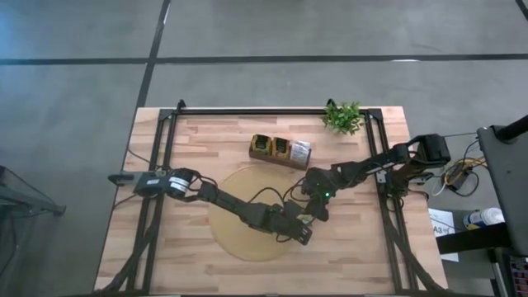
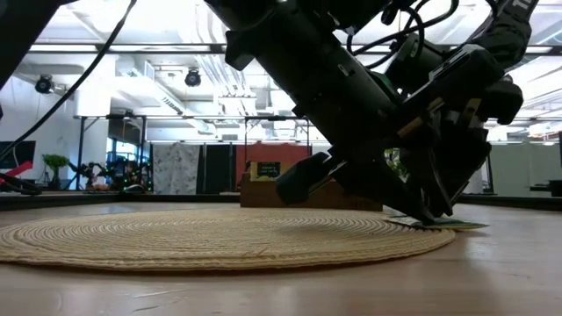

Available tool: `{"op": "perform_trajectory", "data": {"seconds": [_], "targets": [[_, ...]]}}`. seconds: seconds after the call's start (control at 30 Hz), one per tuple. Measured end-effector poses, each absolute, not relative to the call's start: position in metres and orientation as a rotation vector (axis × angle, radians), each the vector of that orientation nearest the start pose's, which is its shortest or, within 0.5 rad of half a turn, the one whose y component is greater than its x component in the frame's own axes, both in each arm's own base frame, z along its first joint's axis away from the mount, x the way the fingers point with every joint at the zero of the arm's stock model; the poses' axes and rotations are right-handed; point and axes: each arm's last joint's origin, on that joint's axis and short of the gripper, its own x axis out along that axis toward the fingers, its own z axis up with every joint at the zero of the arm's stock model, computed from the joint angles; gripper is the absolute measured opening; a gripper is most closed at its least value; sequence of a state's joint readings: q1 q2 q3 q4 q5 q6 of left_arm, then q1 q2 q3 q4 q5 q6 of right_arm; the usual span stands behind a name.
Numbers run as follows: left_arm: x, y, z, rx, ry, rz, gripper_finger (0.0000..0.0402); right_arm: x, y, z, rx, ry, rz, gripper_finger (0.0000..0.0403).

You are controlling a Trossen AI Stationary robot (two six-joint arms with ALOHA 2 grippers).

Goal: Pick & Place Tea
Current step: Put the green tea bag into the left section of the wooden organizer

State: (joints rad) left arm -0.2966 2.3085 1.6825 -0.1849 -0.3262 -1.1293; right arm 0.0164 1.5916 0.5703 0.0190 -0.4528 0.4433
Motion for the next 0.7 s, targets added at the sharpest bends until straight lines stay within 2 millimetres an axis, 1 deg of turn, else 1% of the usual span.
{"op": "perform_trajectory", "data": {"seconds": [0.2, 0.53, 0.63, 0.7], "targets": [[0.4765, -0.1396, 0.1341, -0.81, 0.667, 0.438, 0.0076, 0.253, 0.0107, 0.1199, 0.601, 1.032, 0.167, 0.0103], [0.4762, -0.1398, 0.1336, -0.791, 0.675, 0.431, 0.0076, 0.2541, 0.0099, 0.1126, 0.575, 1.054, 0.177, 0.0148], [0.4762, -0.1392, 0.1334, -0.779, 0.676, 0.431, 0.0076, 0.2546, 0.0099, 0.1118, 0.567, 1.052, 0.185, 0.0147], [0.4762, -0.1391, 0.1335, -0.774, 0.675, 0.432, 0.0076, 0.2546, 0.0099, 0.1118, 0.564, 1.052, 0.188, 0.0138]]}}
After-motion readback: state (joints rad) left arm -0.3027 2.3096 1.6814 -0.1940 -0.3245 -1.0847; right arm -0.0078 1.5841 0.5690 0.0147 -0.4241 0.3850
